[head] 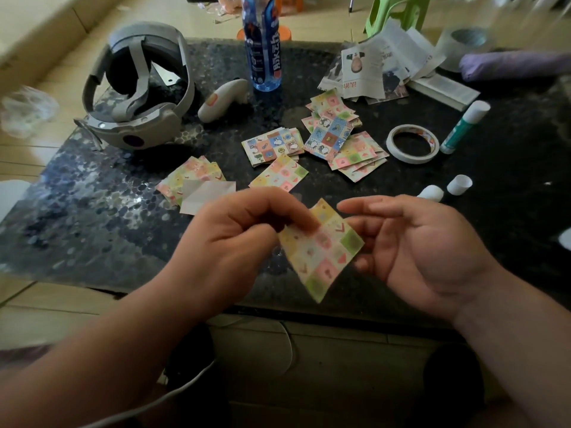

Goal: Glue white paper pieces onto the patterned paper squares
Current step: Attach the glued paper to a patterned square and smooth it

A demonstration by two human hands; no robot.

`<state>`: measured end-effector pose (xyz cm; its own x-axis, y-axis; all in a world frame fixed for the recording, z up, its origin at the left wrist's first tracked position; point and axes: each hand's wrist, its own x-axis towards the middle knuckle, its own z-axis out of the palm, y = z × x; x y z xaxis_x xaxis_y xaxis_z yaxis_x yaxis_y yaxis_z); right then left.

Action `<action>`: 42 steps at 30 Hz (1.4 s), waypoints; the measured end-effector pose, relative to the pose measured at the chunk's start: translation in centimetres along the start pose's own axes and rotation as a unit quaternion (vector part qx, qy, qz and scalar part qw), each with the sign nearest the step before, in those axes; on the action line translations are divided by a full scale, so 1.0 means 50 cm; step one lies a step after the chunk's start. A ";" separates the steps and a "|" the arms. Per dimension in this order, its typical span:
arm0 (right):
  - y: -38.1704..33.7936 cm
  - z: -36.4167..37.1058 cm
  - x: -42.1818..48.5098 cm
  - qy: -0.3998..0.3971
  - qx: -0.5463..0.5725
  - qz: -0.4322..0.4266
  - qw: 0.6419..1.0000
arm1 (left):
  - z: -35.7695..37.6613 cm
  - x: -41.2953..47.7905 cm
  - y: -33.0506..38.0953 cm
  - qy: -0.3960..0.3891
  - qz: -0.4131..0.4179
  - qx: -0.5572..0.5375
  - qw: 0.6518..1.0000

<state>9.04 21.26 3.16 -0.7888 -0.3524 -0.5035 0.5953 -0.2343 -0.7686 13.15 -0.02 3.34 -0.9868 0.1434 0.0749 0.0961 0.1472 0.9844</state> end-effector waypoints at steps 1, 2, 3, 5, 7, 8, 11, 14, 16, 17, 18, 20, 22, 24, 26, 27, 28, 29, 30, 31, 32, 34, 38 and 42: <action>0.001 0.000 0.000 -0.006 -0.029 -0.008 1.000 | -0.001 -0.001 -0.001 -0.005 -0.012 -0.001 1.000; 0.006 -0.004 0.002 -0.010 -0.071 -0.023 0.997 | 0.000 -0.002 0.000 -0.005 -0.025 -0.014 1.000; 0.010 -0.003 0.002 -0.002 -0.117 -0.038 0.992 | 0.001 -0.002 0.000 -0.001 -0.038 -0.022 0.999; 0.019 -0.005 0.007 0.022 -0.187 -0.069 0.980 | 0.008 0.002 0.001 0.033 -0.056 -0.012 0.998; 0.026 -0.006 0.009 0.044 -0.230 -0.096 0.967 | 0.017 0.008 0.001 0.052 -0.089 -0.008 0.995; 0.027 -0.007 0.010 0.056 -0.257 -0.115 0.958 | 0.019 0.010 -0.006 0.051 -0.118 -0.006 0.992; 0.026 -0.004 0.009 0.104 -0.330 -0.178 0.921 | 0.023 0.020 -0.008 0.021 -0.224 0.010 0.974; 0.029 -0.002 0.012 0.117 -0.345 -0.222 0.905 | 0.018 0.027 -0.008 0.029 -0.263 -0.004 0.964; 0.030 0.003 0.013 0.114 -0.328 -0.232 0.909 | 0.015 0.030 -0.006 0.043 -0.259 -0.013 0.965; 0.031 0.004 0.013 0.113 -0.323 -0.232 0.911 | 0.014 0.031 -0.004 0.048 -0.258 -0.016 0.965; 0.030 0.004 0.014 0.112 -0.324 -0.230 0.911 | 0.012 0.032 -0.004 0.048 -0.256 -0.019 0.965; 0.026 0.002 0.017 0.111 -0.340 -0.221 0.908 | 0.010 0.033 -0.001 0.038 -0.258 -0.007 0.965; 0.022 -0.002 0.019 0.108 -0.353 -0.218 0.903 | 0.004 0.036 0.001 0.020 -0.259 0.035 0.965; 0.019 -0.002 0.018 0.097 -0.374 -0.227 0.894 | -0.001 0.041 0.007 0.003 -0.248 0.098 0.964; 0.016 0.004 0.013 0.078 -0.406 -0.244 0.877 | -0.006 0.050 0.015 -0.006 -0.238 0.155 0.959; 0.014 0.008 0.012 0.071 -0.417 -0.251 0.871 | -0.007 0.056 0.020 -0.005 -0.235 0.179 0.955; 0.014 0.010 0.010 0.067 -0.422 -0.256 0.867 | -0.009 0.061 0.025 -0.004 -0.228 0.209 0.951; 0.015 0.013 0.011 0.065 -0.424 -0.257 0.866 | -0.010 0.066 0.029 -0.002 -0.220 0.245 0.944; 0.015 0.015 0.011 0.065 -0.424 -0.258 0.865 | -0.011 0.071 0.031 0.001 -0.209 0.274 0.939; 0.015 0.018 0.012 0.068 -0.425 -0.258 0.865 | -0.013 0.075 0.032 0.007 -0.200 0.289 0.936; 0.015 0.020 0.013 0.072 -0.425 -0.258 0.865 | -0.014 0.078 0.032 0.016 -0.191 0.290 0.938; 0.014 0.022 0.014 0.081 -0.427 -0.257 0.863 | -0.021 0.084 0.030 0.047 -0.177 0.277 0.943; 0.006 0.023 0.011 0.103 -0.423 -0.253 0.864 | -0.041 0.102 0.032 0.133 -0.157 0.201 0.958; 0.012 0.018 0.037 0.178 -0.350 -0.220 0.893 | -0.059 0.120 0.037 0.184 -0.159 0.082 0.967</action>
<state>8.10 19.66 2.11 -0.9956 -0.0266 -0.0903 0.0729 0.3888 -0.9184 7.02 -1.77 6.10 -0.9465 -0.2874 -0.1467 -0.2305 0.2839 0.9307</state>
